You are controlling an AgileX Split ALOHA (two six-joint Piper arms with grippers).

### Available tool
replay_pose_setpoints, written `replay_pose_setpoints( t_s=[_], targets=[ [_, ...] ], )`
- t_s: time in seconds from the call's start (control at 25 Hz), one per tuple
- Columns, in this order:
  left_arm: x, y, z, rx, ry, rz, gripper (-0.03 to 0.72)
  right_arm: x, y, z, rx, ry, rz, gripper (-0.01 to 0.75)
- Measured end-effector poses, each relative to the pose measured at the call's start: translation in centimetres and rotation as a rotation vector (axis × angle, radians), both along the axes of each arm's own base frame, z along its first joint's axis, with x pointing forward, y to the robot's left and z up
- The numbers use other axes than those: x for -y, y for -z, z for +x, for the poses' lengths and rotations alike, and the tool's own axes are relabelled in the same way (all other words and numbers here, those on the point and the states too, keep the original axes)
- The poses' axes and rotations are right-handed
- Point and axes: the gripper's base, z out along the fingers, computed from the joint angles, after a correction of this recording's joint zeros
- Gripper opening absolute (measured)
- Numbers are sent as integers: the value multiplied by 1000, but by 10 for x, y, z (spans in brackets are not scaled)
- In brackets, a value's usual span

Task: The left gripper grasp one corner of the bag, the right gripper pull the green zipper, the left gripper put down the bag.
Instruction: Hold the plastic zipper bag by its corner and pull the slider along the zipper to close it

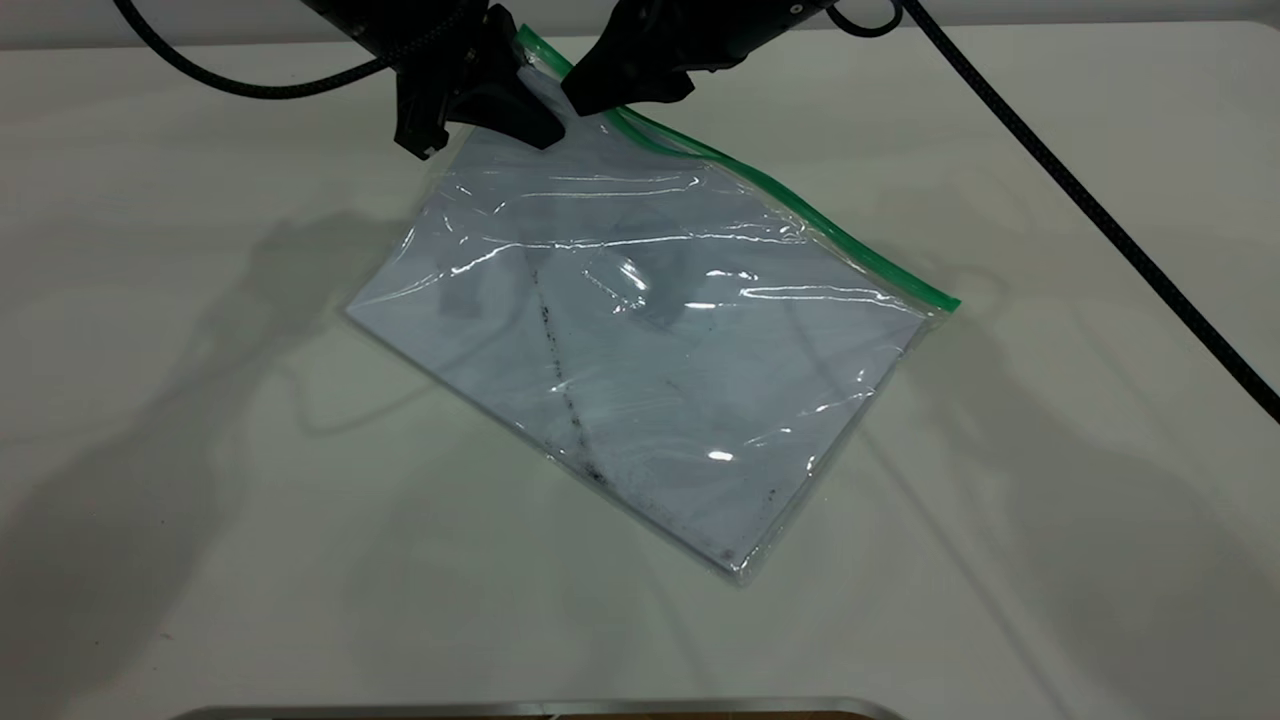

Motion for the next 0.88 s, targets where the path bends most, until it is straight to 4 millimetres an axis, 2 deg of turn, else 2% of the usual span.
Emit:
replay_pose_setpoints(
  t_s=[0.12,0.44,0.88],
  targets=[
    [0,0,0,0,0,0,65,0,1,0,0,-2,-3,320],
    [0,0,0,2,-1,1,67,1,10,0,-16,4,-11,279],
    [0,0,0,3,-1,3,68,1,10,1,-14,21,-10,148]
  ],
)
